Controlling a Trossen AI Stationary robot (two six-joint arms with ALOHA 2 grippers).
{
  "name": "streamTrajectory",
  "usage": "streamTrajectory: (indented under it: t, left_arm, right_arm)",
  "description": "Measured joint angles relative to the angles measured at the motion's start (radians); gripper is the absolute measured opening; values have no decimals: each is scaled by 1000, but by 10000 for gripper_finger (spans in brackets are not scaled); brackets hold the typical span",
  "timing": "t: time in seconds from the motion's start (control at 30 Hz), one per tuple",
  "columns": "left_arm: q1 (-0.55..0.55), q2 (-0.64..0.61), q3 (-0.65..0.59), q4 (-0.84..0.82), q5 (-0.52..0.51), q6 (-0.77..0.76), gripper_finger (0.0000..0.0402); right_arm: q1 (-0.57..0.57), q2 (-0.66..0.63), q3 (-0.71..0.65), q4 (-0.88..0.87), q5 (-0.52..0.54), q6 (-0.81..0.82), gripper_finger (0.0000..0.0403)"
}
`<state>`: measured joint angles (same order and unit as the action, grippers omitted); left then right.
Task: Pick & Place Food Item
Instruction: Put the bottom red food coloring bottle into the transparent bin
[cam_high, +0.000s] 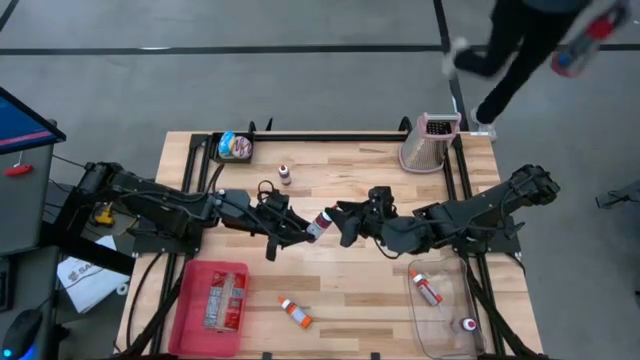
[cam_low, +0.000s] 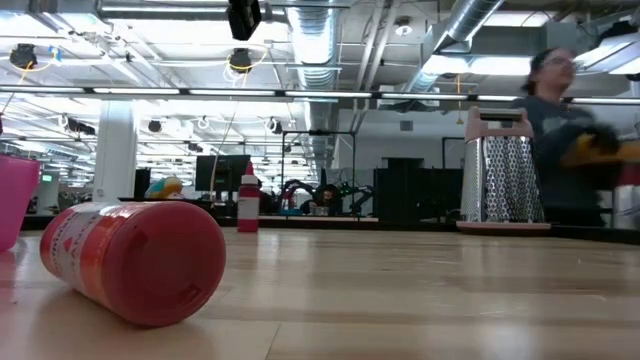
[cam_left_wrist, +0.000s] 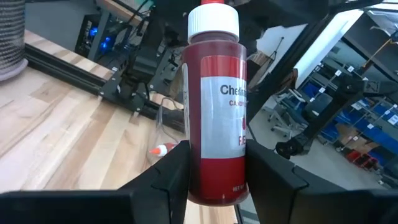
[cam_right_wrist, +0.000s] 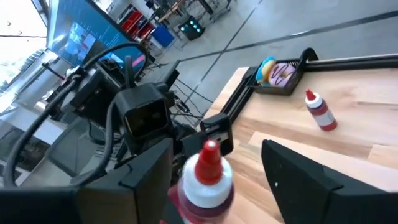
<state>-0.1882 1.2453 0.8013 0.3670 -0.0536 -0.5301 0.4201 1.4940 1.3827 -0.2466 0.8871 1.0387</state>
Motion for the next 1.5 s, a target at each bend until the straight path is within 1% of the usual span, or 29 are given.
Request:
streamTrajectory:
  t: [0.07,0.13,0.37,0.4,0.43,0.53,0.63,0.77,0.9,1.07,1.17,1.27,1.33,1.5]
  left_arm:
    - [1,0,0,0,0,0,130]
    - [1,0,0,0,1,0,130]
    - [4,-1,0,4,3,2,130]
    - [4,-2,0,7,5,2,130]
    - [5,-2,0,7,10,3,130]
    - [5,-2,1,8,24,6,132]
    - [0,-4,4,-5,41,12,143]
    - [0,-23,7,-94,39,29,169]
    - [-2,-76,-5,-307,54,108,194]
    - [-1,-191,0,-444,42,198,213]
    - [-2,-272,-2,-572,10,217,220]
    - [0,-372,-1,-724,-73,244,223]
    - [0,-425,-1,-791,-126,257,223]
    - [7,-547,0,-857,-175,253,225]
  right_arm:
    - [-5,0,0,7,-1,-14,222]
    - [-10,0,0,7,-19,-19,192]
    - [-11,0,0,53,-36,-90,46]
    - [-11,0,0,64,-37,-107,29]
    - [-11,0,-1,75,-37,-123,23]
    - [-11,0,-2,93,-34,-135,25]
    - [-10,3,-2,131,-21,-180,31]
    - [-10,5,-4,184,-17,-250,24]
    - [-10,-8,2,217,12,-258,24]
    - [-8,-3,-1,196,7,-256,24]
    - [10,-5,0,195,5,-251,24]
    - [44,-5,1,111,4,-187,24]
    - [79,-5,1,7,2,-98,24]
    - [193,0,0,-346,-54,266,24]
